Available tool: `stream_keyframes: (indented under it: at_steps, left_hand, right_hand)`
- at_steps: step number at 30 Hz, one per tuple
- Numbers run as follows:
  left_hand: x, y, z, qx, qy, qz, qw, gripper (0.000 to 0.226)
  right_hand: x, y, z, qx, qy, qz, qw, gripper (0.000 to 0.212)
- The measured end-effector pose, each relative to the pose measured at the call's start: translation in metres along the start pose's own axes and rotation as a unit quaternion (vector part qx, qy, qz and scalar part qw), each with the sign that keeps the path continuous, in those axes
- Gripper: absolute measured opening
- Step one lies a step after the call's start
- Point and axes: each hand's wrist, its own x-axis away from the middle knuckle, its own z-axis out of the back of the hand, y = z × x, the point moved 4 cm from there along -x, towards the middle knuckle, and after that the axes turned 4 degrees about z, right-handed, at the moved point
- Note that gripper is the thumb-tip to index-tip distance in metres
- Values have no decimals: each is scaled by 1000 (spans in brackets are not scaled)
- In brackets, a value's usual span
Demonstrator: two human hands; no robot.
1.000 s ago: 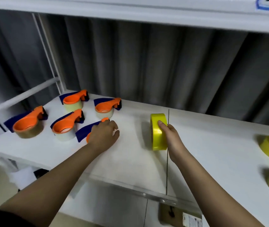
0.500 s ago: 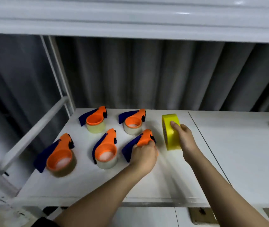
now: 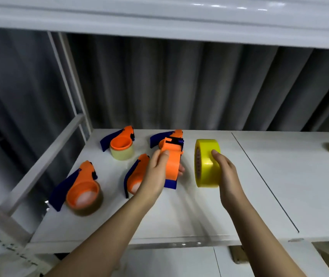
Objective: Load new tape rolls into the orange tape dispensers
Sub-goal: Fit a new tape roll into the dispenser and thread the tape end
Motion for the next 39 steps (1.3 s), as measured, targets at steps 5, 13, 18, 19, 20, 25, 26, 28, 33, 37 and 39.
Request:
stream_keyframes:
  at_steps: [5,13,18,19,20,25,26,28,33,37,39]
  left_hand:
    - [12,-5,18,31,58,25,998,17]
    - [36,-4,29,-40,65,-10,997,25]
    - [45,-9,40,-79,44,-17,996,38]
    - [46,-8,42,-84,41,-13,996,36]
    - [46,-8,45,-86,38,-4,996,36]
    - [46,-3,52,-75,23,38,996,44]
    - [45,-1,52,-71,23,44,996,45]
    - [43,2,54,-73,21,52,996,46]
    - [40,8,55,-102,5,52,993,42]
    - [36,11,51,-145,4,40,989,37]
    - [34,11,48,-145,20,40,988,33]
  right_hand:
    - [17,11,-9,-9,-59,-3,998,63]
    - [52,11,-36,-78,-98,32,992,46]
    - [64,14,-60,-116,-102,9,988,44]
    - [65,14,-63,-122,-105,3,987,39]
    - [66,15,-66,-127,-108,-3,986,34]
    - [65,17,-70,-150,-126,-28,980,31]
    - [65,17,-71,-155,-140,-28,978,37]
    - [66,17,-73,-158,-168,-23,973,45]
    - [65,17,-74,-166,-192,-20,967,54]
    - [62,20,-74,-148,-185,-9,971,53]
    - [62,21,-76,-142,-188,-8,972,56]
